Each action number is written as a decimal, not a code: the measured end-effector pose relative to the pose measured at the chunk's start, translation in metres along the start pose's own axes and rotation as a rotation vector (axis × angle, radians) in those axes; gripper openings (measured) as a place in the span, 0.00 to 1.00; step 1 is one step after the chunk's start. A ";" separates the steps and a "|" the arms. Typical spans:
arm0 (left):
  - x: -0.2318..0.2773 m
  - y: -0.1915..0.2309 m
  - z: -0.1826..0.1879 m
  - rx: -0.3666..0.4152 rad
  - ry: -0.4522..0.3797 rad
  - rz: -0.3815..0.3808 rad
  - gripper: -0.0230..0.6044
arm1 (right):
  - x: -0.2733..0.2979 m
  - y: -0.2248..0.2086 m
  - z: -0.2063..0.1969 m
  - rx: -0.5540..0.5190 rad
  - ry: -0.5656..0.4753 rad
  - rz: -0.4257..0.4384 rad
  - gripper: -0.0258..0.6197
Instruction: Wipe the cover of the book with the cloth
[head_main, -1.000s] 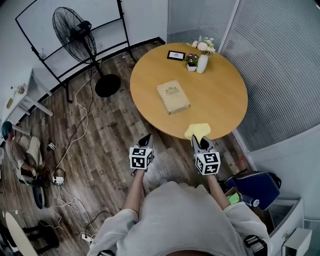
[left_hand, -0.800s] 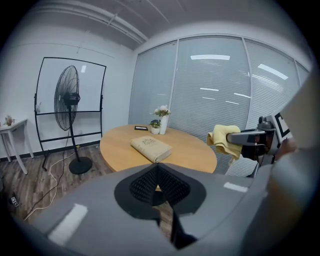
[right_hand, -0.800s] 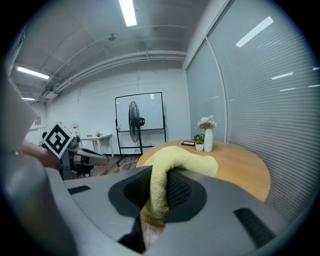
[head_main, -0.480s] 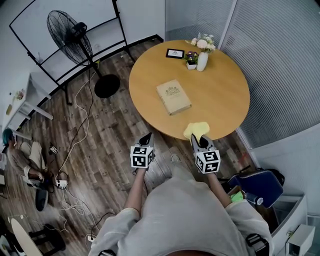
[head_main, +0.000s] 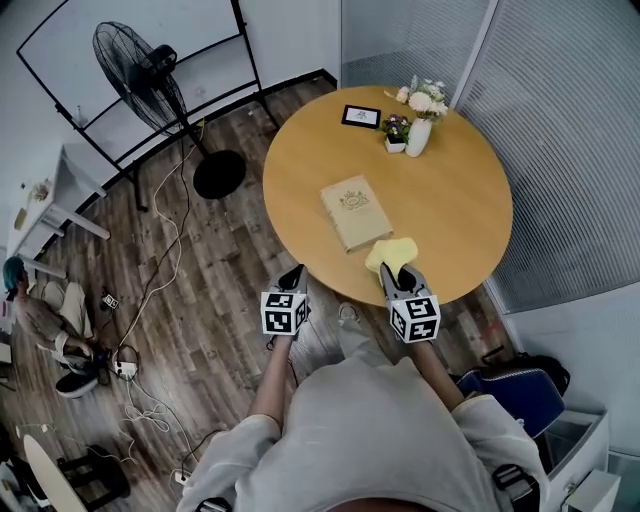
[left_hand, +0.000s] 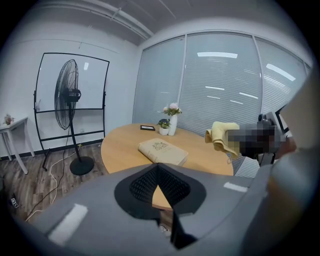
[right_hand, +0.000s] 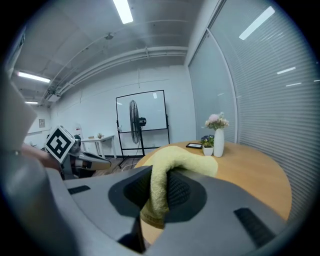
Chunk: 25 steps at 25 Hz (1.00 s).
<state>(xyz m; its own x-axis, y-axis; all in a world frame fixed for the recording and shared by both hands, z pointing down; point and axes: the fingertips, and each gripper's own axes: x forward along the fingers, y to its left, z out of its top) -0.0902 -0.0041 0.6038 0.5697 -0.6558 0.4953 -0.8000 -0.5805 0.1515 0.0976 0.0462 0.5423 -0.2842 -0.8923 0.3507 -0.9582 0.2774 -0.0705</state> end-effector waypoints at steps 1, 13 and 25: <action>0.005 0.003 0.005 -0.003 0.001 0.002 0.05 | 0.007 -0.003 0.004 -0.004 0.002 0.004 0.13; 0.068 0.036 0.047 -0.024 0.036 0.032 0.05 | 0.083 -0.044 0.040 -0.014 0.026 0.055 0.13; 0.122 0.067 0.058 -0.066 0.095 0.082 0.05 | 0.154 -0.074 0.045 0.028 0.078 0.115 0.13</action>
<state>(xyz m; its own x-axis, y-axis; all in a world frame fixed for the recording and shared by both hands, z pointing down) -0.0636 -0.1511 0.6252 0.4838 -0.6498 0.5863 -0.8558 -0.4915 0.1614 0.1236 -0.1281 0.5595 -0.3896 -0.8245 0.4105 -0.9203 0.3652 -0.1400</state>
